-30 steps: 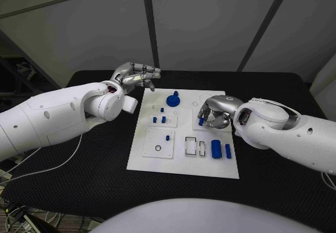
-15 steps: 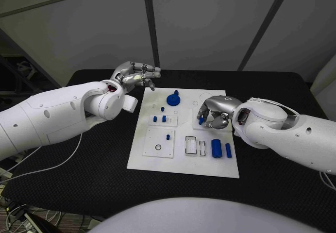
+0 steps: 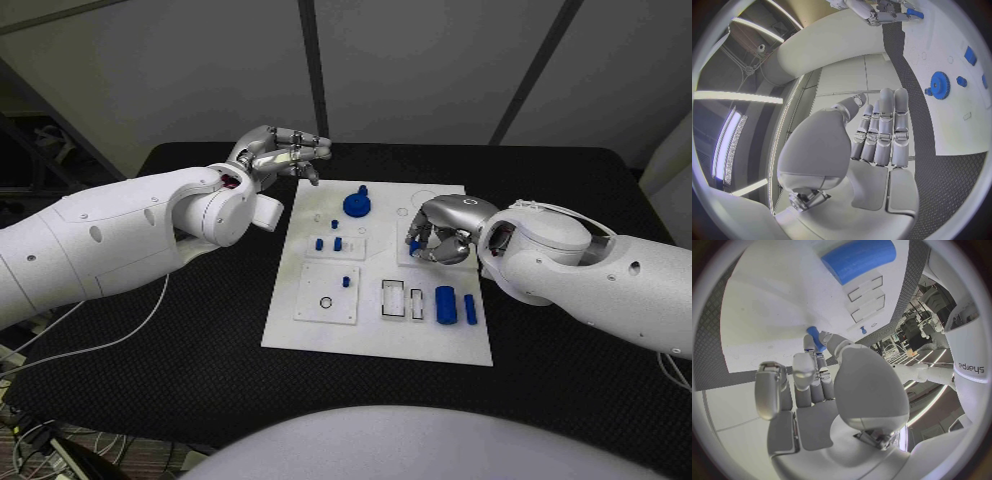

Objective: Assemble the parts on the task board

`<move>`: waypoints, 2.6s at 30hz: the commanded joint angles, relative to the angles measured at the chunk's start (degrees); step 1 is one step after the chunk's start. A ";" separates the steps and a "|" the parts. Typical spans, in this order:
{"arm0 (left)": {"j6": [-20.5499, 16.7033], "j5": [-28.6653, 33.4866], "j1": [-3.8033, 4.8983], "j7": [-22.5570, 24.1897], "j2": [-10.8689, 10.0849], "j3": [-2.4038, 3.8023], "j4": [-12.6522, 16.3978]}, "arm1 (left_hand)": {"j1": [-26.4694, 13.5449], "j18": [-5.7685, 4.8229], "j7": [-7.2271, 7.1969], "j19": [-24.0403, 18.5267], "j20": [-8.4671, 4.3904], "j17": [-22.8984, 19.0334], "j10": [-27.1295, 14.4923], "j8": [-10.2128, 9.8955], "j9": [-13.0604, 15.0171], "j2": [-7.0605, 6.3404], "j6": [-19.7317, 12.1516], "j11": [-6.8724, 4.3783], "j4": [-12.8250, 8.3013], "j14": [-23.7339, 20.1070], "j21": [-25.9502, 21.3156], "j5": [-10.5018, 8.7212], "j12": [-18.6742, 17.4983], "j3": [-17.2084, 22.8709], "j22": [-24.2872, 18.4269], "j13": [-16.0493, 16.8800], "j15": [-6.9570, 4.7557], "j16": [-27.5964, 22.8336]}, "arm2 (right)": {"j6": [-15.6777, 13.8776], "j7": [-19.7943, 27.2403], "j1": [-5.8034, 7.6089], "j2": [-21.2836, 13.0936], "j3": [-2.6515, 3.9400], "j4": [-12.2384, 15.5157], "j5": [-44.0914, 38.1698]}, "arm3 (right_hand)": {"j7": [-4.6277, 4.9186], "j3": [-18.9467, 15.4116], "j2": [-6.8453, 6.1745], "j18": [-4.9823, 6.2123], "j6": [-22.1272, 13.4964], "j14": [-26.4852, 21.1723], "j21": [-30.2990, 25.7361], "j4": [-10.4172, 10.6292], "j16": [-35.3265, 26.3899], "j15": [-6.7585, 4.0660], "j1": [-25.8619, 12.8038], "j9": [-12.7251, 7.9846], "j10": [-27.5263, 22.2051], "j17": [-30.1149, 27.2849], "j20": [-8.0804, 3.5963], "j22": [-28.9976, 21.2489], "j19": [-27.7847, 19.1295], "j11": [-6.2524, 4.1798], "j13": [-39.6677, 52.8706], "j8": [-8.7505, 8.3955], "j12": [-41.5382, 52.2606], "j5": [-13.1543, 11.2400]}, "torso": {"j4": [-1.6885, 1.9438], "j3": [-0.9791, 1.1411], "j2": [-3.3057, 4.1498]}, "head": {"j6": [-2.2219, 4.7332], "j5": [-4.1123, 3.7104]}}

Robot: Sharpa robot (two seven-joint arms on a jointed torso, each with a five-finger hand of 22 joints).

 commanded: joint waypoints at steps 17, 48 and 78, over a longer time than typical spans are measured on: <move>0.57 0.13 0.06 0.09 -0.16 0.05 0.11 | 0.23 -0.61 0.23 -0.18 0.11 -0.11 -0.49 0.12 -0.02 0.38 -0.33 0.02 0.04 -0.17 -0.23 -0.14 0.40 -0.43 -0.08 -0.06 0.06 -0.23 | -6.91 -1.18 0.01 -1.15 0.02 2.20 -0.34 | -1.04 -0.17 2.97 -1.32 3.15 1.55 0.71 0.69 1.31 -0.95 0.80 0.91 1.77 0.87 -0.58 8.95 1.45 -0.75 0.81 1.42 0.25 -1.54 | -0.03 0.05 -0.04 | -0.10 0.02; 0.85 0.13 -0.01 0.00 0.73 0.05 -0.59 | 0.28 -0.60 0.23 -0.18 0.11 -0.14 -0.55 0.12 -0.02 0.41 -0.35 0.02 0.01 -0.17 -0.23 -0.14 0.41 -0.43 -0.09 -0.06 0.06 -0.23 | -12.67 7.40 -1.00 5.93 -1.37 7.94 10.88 | -0.78 -0.26 2.79 -1.29 3.10 1.43 0.63 0.10 1.36 -0.93 1.46 1.02 1.68 0.75 -0.66 8.85 1.32 -0.62 0.98 1.31 -0.11 -0.66 | 0.07 -0.06 0.01 | -0.74 2.43; 1.11 0.13 -0.01 -0.02 1.47 0.05 -0.82 | 0.31 -0.60 0.26 -0.16 0.11 -0.20 -0.68 0.13 -0.02 0.47 -0.39 0.05 -0.01 -0.16 -0.25 -0.14 0.45 -0.48 -0.11 -0.06 0.07 -0.24 | -7.85 8.28 -3.76 13.02 -4.38 1.11 8.88 | -0.60 -0.35 2.80 -1.28 2.89 1.36 0.61 -0.31 1.41 -0.83 1.84 1.06 1.40 0.69 -0.61 8.84 1.28 -0.48 1.05 1.14 -0.46 -0.21 | -0.01 -0.03 -0.01 | -0.74 5.46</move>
